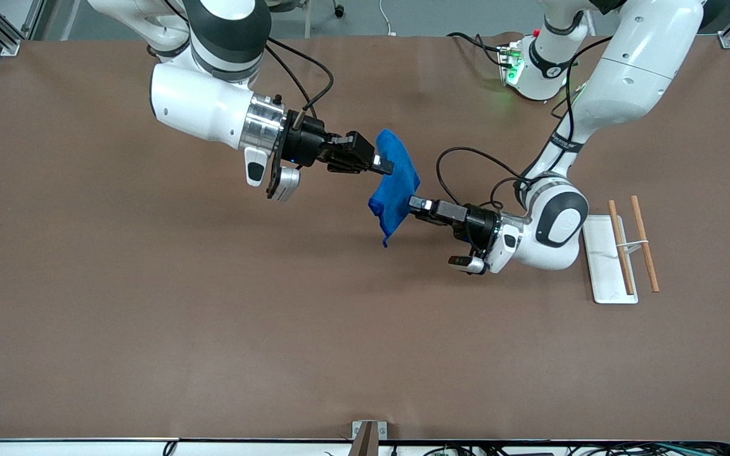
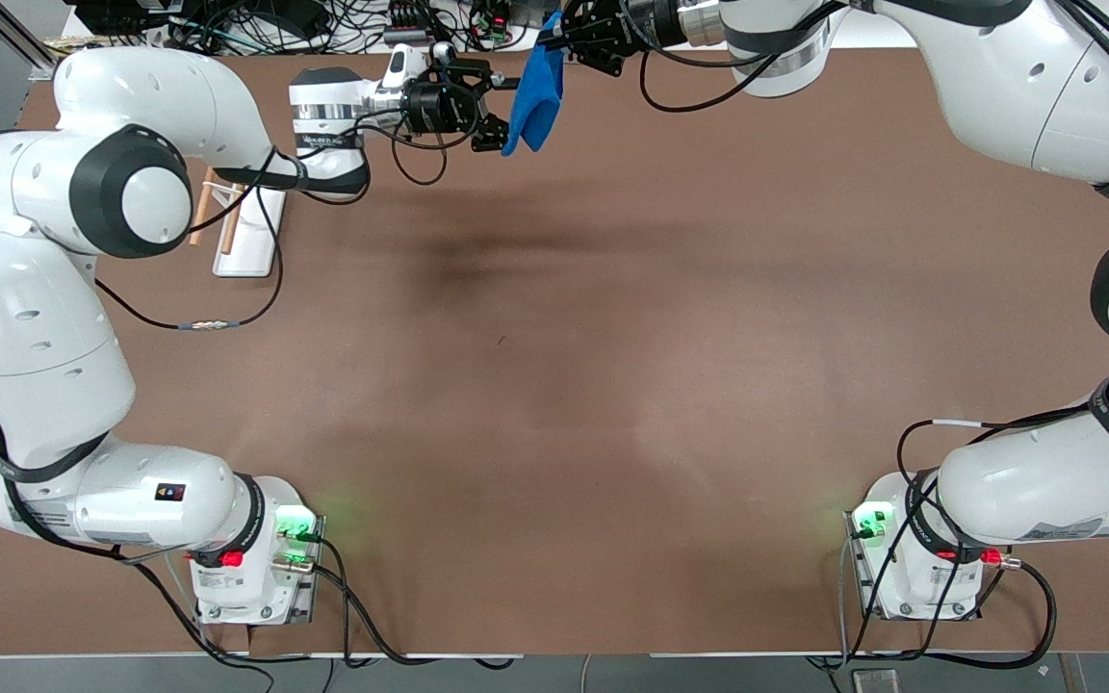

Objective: Right arm passes towel to left arm to hang
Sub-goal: 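Grasp the hanging towel with the left gripper beside the right gripper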

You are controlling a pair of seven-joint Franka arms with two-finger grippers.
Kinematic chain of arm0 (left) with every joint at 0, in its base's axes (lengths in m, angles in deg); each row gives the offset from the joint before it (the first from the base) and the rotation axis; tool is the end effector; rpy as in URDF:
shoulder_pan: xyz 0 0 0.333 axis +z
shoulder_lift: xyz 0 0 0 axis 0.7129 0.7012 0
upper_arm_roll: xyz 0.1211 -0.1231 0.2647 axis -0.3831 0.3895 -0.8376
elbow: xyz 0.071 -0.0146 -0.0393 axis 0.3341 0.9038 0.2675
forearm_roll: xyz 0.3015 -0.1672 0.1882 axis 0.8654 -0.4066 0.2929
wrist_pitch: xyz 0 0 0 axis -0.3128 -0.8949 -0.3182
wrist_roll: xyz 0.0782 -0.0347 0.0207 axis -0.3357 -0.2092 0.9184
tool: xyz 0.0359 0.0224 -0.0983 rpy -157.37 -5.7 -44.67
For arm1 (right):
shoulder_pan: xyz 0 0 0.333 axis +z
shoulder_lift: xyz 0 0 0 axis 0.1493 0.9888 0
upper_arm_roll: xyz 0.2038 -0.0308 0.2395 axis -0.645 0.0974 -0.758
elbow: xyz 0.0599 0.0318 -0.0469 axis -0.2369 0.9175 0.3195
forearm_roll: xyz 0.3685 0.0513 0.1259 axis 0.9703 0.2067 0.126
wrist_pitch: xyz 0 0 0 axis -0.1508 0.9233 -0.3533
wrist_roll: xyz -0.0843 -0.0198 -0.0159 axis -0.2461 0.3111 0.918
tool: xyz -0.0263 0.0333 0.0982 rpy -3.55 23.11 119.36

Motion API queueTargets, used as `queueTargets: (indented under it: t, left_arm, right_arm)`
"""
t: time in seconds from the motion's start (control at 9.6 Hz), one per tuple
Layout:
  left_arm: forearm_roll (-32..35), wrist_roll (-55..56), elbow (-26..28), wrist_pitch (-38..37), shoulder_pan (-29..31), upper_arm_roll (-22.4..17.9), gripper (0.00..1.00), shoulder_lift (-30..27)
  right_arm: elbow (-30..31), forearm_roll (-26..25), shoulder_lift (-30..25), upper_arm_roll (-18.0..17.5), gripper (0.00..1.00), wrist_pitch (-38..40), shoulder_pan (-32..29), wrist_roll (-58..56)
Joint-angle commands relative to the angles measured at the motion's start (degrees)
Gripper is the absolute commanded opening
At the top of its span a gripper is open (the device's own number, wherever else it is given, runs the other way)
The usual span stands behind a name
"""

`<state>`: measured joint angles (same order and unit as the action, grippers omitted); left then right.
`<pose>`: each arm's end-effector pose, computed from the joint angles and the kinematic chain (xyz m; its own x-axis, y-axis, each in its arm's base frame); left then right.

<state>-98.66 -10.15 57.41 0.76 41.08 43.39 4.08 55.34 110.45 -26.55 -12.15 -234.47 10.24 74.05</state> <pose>0.5864 -0.2890 0.2817 0.9254 -0.2892 -0.2450 0.3022 0.1726 0.9375 0.5178 0.4075 0.5139 0.9717 -0.2078 -0.1121 -0.1821 -0.3579 -0.9158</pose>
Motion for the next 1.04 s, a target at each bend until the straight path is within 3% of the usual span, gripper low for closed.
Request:
queueTargets:
  t: [0.0, 0.31, 0.62, 0.73, 0.83, 0.94]
  left_arm:
    - [-0.2, -1.3, -0.7, 0.1, 0.3, -0.3, 0.42, 1.4]
    - [0.3, -0.5, -1.6, 0.0, 1.0, -0.4, 0.0, 0.9]
    - [2.4, 5.4, -2.7, 0.2, 1.8, -1.1, 0.0, -2.4]
    - [4.0, 11.4, -3.5, 0.7, 2.9, -1.3, 0.0, -4.4]
    - [7.3, 17.4, -4.3, 1.3, 3.7, -1.4, 0.0, -6.3]
    - [11.9, 23.6, -5.8, 2.3, 5.3, -1.3, 0.0, -8.2]
  right_arm:
    - [-0.3, 1.5, -0.2, -0.9, 0.0, -0.6, -0.5, 0.0]
    - [-0.3, 1.5, -0.2, -0.9, 0.0, -0.6, -0.5, 0.0]
    - [-0.3, 1.5, -0.1, -0.9, 0.0, -0.4, -0.7, -0.1]
    - [-0.3, 1.5, -0.1, -0.9, 0.22, -0.3, -1.1, 0.2]
    - [0.5, 0.8, -0.3, -0.6, 0.99, -0.3, -1.5, 0.4]
    - [1.8, 0.4, -0.6, -0.4, 1.0, 0.1, -3.1, 0.3]
